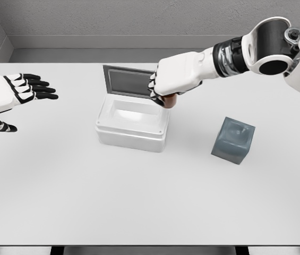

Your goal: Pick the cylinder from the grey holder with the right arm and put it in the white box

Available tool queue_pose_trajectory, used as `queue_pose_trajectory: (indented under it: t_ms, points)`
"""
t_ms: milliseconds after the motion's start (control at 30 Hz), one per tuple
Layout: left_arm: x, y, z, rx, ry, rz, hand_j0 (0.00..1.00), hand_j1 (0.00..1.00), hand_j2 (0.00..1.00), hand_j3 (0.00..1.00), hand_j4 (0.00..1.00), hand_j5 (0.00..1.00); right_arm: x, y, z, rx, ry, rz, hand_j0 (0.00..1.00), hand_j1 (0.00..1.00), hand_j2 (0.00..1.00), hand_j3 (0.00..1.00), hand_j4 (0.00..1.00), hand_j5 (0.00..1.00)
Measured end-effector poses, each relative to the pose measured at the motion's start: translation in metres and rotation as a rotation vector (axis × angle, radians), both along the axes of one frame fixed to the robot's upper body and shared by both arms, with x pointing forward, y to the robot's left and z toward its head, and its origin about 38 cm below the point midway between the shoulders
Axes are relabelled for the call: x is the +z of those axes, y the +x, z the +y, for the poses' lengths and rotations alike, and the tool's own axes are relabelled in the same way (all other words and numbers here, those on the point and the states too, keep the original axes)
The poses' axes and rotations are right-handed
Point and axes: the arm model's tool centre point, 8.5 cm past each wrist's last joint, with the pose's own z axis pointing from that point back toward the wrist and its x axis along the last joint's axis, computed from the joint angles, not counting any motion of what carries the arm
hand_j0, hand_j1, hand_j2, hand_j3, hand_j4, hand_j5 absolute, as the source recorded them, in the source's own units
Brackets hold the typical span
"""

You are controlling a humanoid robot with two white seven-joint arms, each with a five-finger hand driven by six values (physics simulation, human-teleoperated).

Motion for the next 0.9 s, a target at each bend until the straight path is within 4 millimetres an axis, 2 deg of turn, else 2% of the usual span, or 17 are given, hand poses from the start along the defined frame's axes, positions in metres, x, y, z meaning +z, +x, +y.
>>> queue_pose_trajectory:
  t_ms: [400,533,567,600,633,667,900]
  points:
    - [-0.001,0.0,-0.001,-0.003,0.0,0.001,1.0,1.0,1.0,1.0,1.0,1.0,-0.007,0.004,0.018,0.016,0.0,0.018,0.45,0.45,0.45,0.45,0.45,0.45]
    - [-0.001,0.0,-0.001,-0.003,0.001,0.002,1.0,1.0,1.0,1.0,1.0,1.0,-0.012,0.007,0.022,0.01,-0.004,0.029,0.49,0.49,0.49,0.49,0.49,0.49]
    - [-0.001,0.0,-0.001,-0.003,0.002,0.002,1.0,1.0,1.0,1.0,1.0,1.0,-0.012,0.008,0.023,0.01,-0.007,0.028,0.56,0.56,0.56,0.56,0.56,0.56]
    - [-0.001,0.0,-0.001,-0.003,0.002,0.002,1.0,1.0,1.0,1.0,1.0,1.0,-0.013,0.008,0.024,0.013,-0.012,0.026,0.77,0.77,0.77,0.77,0.77,0.77]
    - [-0.001,0.0,-0.001,-0.003,0.002,0.002,1.0,1.0,1.0,1.0,1.0,1.0,-0.015,0.008,0.025,0.014,-0.017,0.024,0.91,0.91,0.91,0.91,0.91,0.91]
    - [0.0,0.001,-0.001,-0.003,0.002,0.001,1.0,1.0,1.0,1.0,1.0,1.0,-0.015,0.008,0.026,0.016,-0.02,0.022,0.99,0.99,0.99,0.99,0.99,0.99]
    - [0.0,0.001,-0.001,-0.003,0.001,0.002,1.0,1.0,1.0,1.0,1.0,1.0,-0.01,0.008,0.028,0.021,-0.02,0.003,0.99,0.99,0.99,0.99,0.99,0.99]
